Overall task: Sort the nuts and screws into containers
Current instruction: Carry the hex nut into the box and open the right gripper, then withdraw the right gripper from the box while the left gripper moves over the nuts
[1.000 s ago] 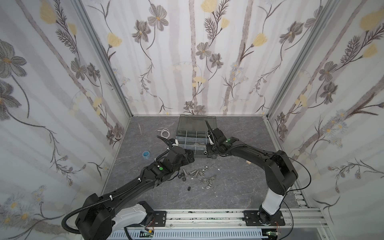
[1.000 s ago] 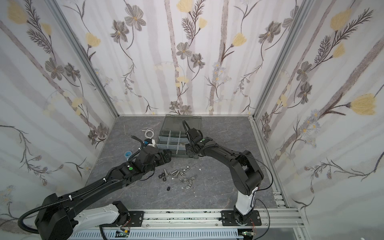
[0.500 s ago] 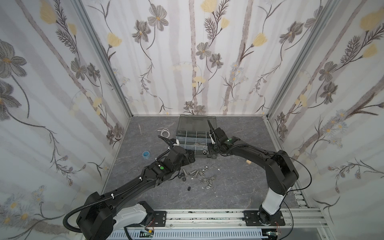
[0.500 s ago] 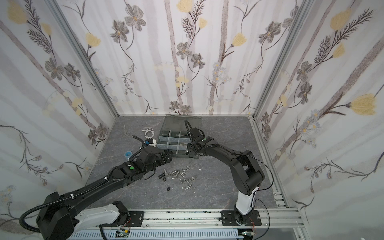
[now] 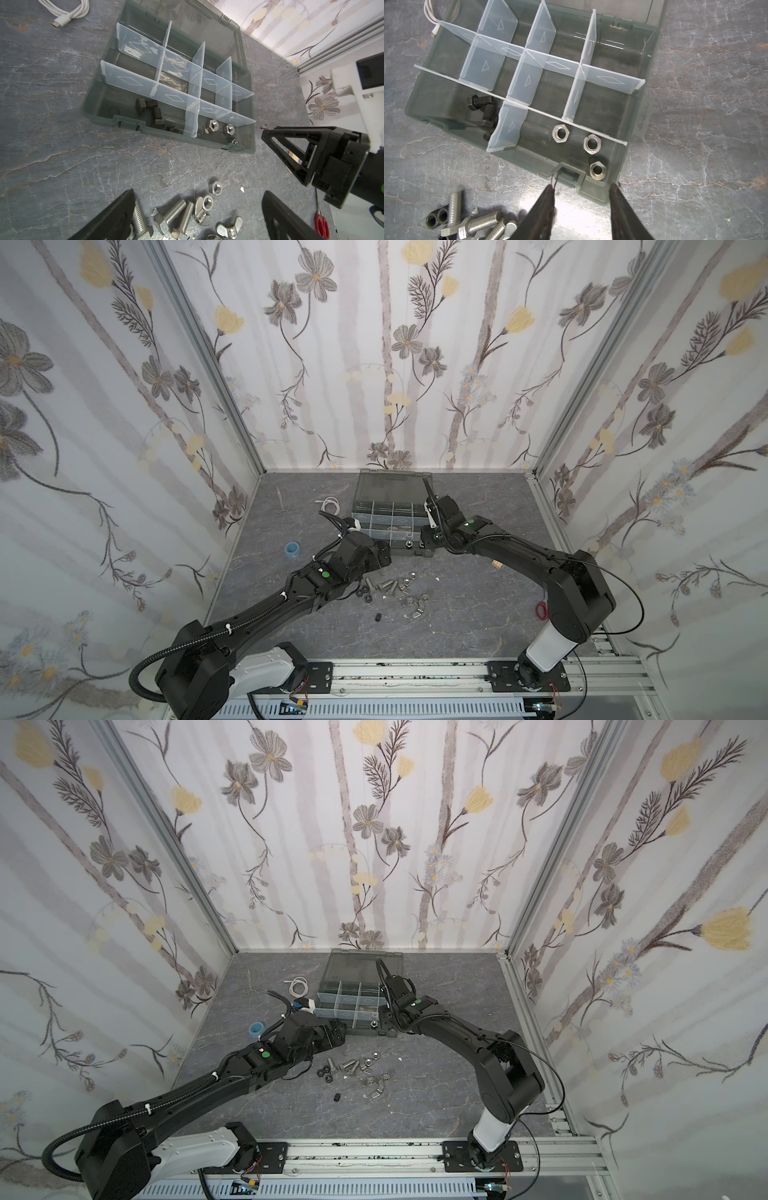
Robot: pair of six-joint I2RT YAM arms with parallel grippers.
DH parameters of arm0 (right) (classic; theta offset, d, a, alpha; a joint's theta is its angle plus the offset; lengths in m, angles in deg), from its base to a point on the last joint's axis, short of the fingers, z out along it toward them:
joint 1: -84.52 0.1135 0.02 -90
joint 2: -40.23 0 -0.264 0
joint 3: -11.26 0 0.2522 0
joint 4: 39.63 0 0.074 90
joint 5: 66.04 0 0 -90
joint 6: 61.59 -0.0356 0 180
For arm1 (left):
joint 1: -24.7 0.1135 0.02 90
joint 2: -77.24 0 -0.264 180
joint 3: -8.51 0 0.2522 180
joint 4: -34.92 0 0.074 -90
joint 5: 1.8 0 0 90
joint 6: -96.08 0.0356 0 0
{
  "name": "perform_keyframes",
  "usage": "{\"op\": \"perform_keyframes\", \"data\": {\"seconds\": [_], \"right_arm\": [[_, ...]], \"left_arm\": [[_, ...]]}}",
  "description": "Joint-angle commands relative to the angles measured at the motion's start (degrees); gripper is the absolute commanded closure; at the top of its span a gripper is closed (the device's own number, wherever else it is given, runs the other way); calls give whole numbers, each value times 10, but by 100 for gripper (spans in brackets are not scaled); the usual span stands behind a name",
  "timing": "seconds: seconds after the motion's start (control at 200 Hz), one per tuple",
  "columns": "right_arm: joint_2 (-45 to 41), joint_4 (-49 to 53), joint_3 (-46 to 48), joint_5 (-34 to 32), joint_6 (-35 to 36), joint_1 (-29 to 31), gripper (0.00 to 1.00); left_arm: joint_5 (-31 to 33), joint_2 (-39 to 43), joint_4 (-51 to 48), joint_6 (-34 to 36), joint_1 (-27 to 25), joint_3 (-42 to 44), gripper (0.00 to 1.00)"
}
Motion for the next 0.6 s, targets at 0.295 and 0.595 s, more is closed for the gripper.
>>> {"op": "perform_keyframes", "data": {"seconds": [0.295,0.595], "right_arm": [[-41,-38,38,20,-17,-2,55],[-68,-55,71,37,-25,-4,56]], "left_arm": [[-20,-13,22,-2,-1,-9,7],[-21,-42,24,-3,-24,-23,12]]}}
